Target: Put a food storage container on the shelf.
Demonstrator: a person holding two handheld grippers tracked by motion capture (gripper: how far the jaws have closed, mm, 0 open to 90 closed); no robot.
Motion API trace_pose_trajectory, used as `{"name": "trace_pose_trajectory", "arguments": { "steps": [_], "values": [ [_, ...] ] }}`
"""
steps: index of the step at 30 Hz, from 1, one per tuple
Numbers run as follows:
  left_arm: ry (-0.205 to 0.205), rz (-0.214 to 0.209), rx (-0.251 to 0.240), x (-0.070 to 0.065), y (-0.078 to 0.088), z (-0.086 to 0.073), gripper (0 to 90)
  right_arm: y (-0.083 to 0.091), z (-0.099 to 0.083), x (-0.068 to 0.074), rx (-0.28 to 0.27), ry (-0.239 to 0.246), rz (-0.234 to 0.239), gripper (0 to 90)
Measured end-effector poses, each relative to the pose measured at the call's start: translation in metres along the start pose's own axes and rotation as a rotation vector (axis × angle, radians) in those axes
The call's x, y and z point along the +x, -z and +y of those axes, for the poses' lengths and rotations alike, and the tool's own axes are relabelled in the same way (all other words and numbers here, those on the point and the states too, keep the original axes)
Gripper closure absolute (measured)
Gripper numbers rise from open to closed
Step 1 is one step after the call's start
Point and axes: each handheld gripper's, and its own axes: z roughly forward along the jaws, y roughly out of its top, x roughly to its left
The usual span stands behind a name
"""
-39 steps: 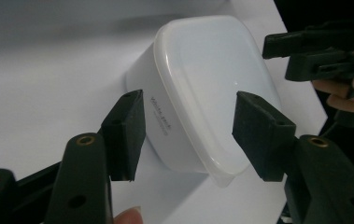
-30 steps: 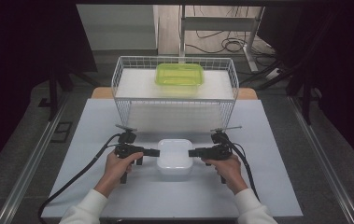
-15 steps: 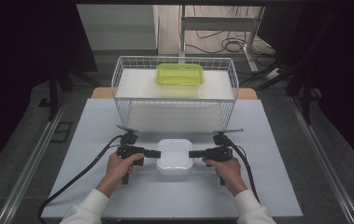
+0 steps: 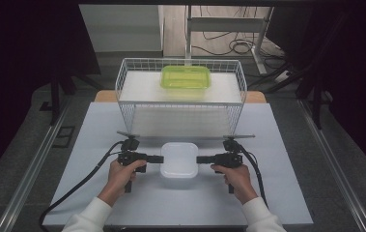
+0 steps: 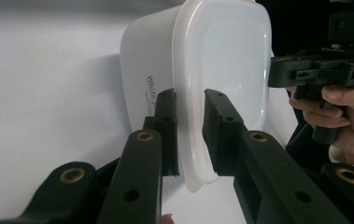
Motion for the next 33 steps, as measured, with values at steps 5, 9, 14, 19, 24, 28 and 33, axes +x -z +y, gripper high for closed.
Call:
{"name": "trace_pose_trajectory", "arguments": {
  "steps": [5, 9, 14, 19, 24, 28, 33],
  "values": [
    [-0.010, -0.002, -0.002, -0.001, 0.001, 0.000, 77.7, 0.002, 0.000, 0.003, -0.008, 0.023, -0.008, 80.0],
    [-0.014, -0.001, -0.003, -0.002, 0.001, 0.000, 77.7, 0.003, 0.000, 0.004, -0.008, 0.039, -0.014, 80.0],
    [-0.029, -0.007, -0.017, -0.004, 0.004, 0.000, 77.8, 0.005, 0.002, 0.008, -0.017, 0.078, -0.021, 80.0],
    [-0.048, -0.004, -0.030, -0.007, 0.008, 0.001, 77.8, 0.006, 0.003, 0.013, -0.027, 0.112, -0.027, 79.9],
    [-0.075, -0.008, -0.055, -0.013, 0.013, 0.001, 77.9, 0.011, 0.005, 0.019, -0.039, 0.139, -0.011, 80.0],
    [-0.087, -0.009, -0.064, -0.017, 0.016, 0.002, 77.9, 0.014, 0.006, 0.022, -0.055, 0.159, -0.004, 80.1],
    [-0.094, -0.023, -0.073, -0.020, 0.019, 0.003, 78.1, 0.018, 0.006, 0.026, -0.068, 0.170, 0.004, 80.1]
  ]
}}
